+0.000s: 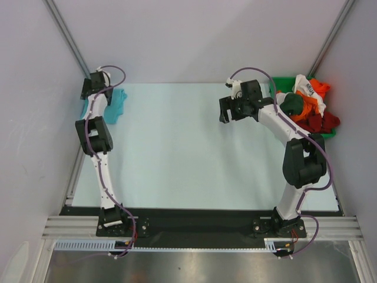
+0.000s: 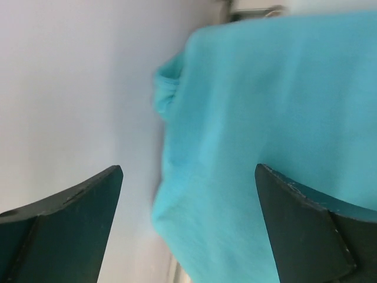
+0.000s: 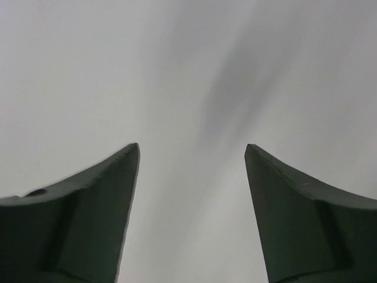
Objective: Fold and stack the t-shirts
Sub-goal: Neatly place the folded tshirt to the corner, then reset both grippers
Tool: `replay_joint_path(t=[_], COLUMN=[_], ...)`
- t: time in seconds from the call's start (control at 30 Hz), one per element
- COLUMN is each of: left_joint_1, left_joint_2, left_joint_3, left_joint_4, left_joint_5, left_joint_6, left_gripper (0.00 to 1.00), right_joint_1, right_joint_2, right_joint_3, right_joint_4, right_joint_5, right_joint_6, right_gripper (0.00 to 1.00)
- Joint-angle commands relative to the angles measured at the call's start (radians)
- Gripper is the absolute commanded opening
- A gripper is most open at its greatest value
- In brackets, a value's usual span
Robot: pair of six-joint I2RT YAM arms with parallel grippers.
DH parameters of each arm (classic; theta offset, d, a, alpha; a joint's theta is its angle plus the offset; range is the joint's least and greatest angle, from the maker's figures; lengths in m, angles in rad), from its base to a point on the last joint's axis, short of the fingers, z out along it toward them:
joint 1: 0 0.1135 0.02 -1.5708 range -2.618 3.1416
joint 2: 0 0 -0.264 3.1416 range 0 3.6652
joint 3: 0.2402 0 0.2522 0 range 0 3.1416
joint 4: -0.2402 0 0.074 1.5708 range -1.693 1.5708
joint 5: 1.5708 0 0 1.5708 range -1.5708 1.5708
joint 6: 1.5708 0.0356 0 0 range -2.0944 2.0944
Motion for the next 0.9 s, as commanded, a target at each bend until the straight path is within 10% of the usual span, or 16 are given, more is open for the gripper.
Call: replay_joint_path(t=[0.0, 0.47, 0.87], left_joint_1=[-0.113, -0.370, -0.388], left_joint_2=[-0.234, -0.466, -0.515], left_joint_3=[-0.194, -0.222, -0.354], left_joint_4=[0.187, -0.219, -0.280], left_joint_5=[0.071, 0.447, 0.519], left_joint_6=[0.007, -0.464, -0.383], left_gripper=[1.00, 1.00, 1.00], right_joint_1=[0.010, 0.064, 0.119], right_joint_2=[0.007, 0.038, 0.068], right_joint_3=[0.040, 0.109, 0.096], right_joint_4=[0.066, 0.177, 0.169], right_joint_5=[0.098, 0.404, 0.444], right_joint_6=[-0.001, 0.094, 0.137], right_gripper=[0.97, 1.00, 1.00])
